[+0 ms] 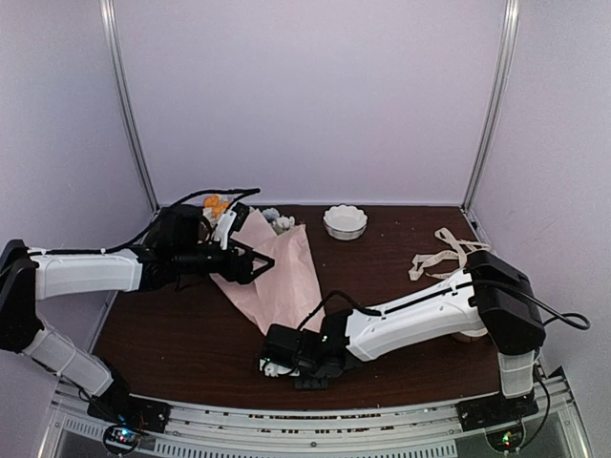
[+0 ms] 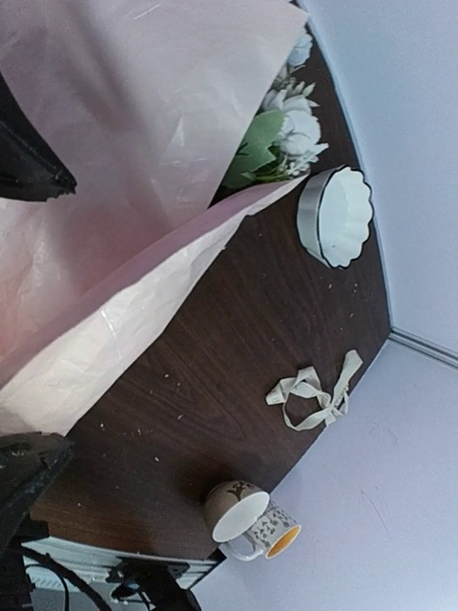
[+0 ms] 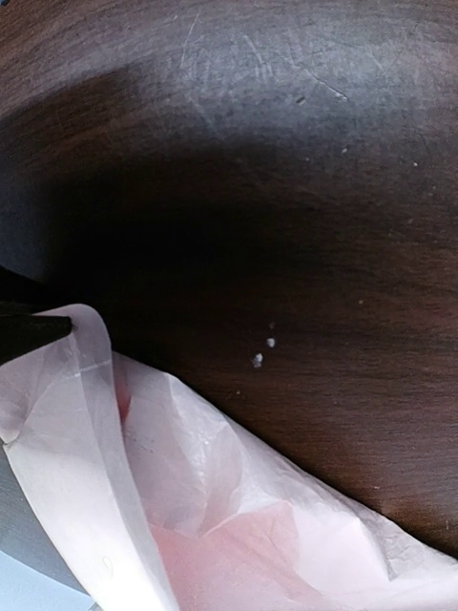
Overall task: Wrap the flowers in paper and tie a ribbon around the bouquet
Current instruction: Fold the two-thirds-folded wrapping paper at the center of the board, then press the fold line of the folded bouquet.
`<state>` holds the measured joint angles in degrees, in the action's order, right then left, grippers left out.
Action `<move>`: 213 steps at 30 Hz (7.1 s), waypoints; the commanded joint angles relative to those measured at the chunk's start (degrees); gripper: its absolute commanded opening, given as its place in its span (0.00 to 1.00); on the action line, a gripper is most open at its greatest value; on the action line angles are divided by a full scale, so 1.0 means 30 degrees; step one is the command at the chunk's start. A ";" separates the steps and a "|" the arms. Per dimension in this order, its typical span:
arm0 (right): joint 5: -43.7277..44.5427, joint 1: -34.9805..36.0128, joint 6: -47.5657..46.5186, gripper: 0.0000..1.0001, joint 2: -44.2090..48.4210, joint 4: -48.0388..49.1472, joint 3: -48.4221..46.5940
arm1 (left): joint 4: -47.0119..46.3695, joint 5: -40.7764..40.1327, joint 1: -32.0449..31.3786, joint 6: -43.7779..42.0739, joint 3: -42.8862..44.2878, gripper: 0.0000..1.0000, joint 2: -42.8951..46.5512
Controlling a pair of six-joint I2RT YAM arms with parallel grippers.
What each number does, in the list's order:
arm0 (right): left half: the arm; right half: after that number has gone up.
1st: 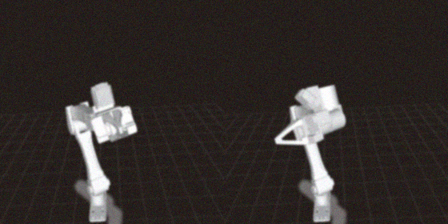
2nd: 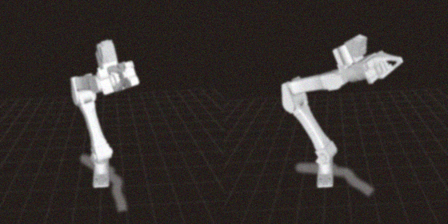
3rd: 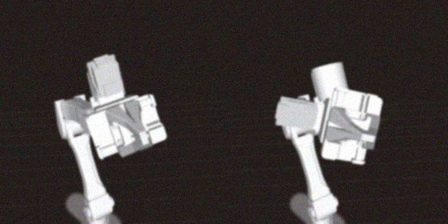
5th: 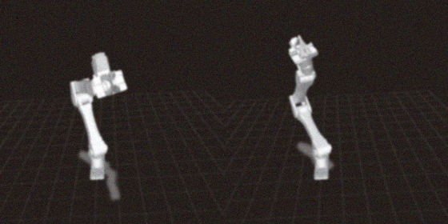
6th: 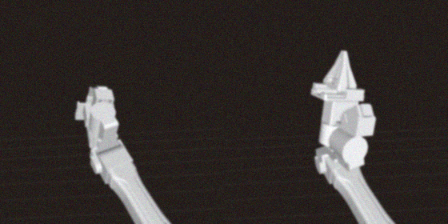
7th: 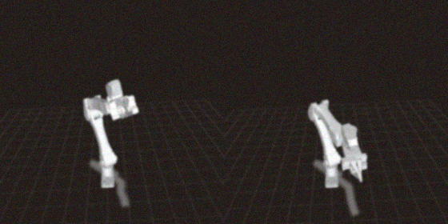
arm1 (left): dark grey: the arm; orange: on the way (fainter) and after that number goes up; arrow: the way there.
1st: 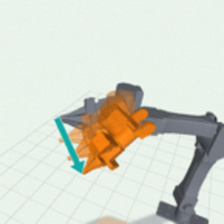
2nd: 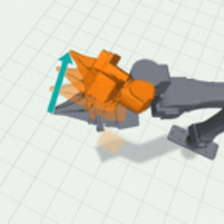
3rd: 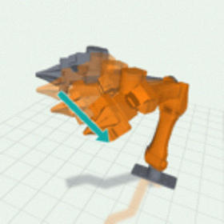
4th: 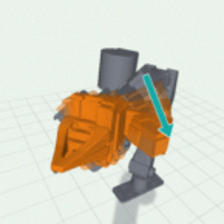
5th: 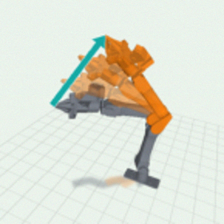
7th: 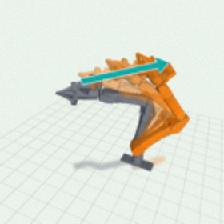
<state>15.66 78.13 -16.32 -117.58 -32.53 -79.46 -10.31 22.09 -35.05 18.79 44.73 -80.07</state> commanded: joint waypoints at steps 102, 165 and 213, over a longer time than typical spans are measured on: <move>-1.5632 -0.9841 1.7760 0.91 -0.1598 0.7340 -0.2783 | 0.3641 -0.5542 0.5887 -0.3499 0.5382 0.00 -0.8818; -1.5868 -1.0215 1.2890 0.46 0.4672 0.5508 0.2142 | 0.1772 -0.6663 0.4615 -0.1944 0.2240 0.00 -0.6904; -1.7699 -0.5585 1.0331 0.28 -0.8288 -0.3564 -1.2097 | -0.2516 -0.2581 0.4457 0.8210 -0.4264 0.79 -0.3823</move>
<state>-38.92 61.19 15.16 -140.81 -39.72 -115.98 -9.02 11.00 -20.32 38.37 32.14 -87.26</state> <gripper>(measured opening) 0.283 0.823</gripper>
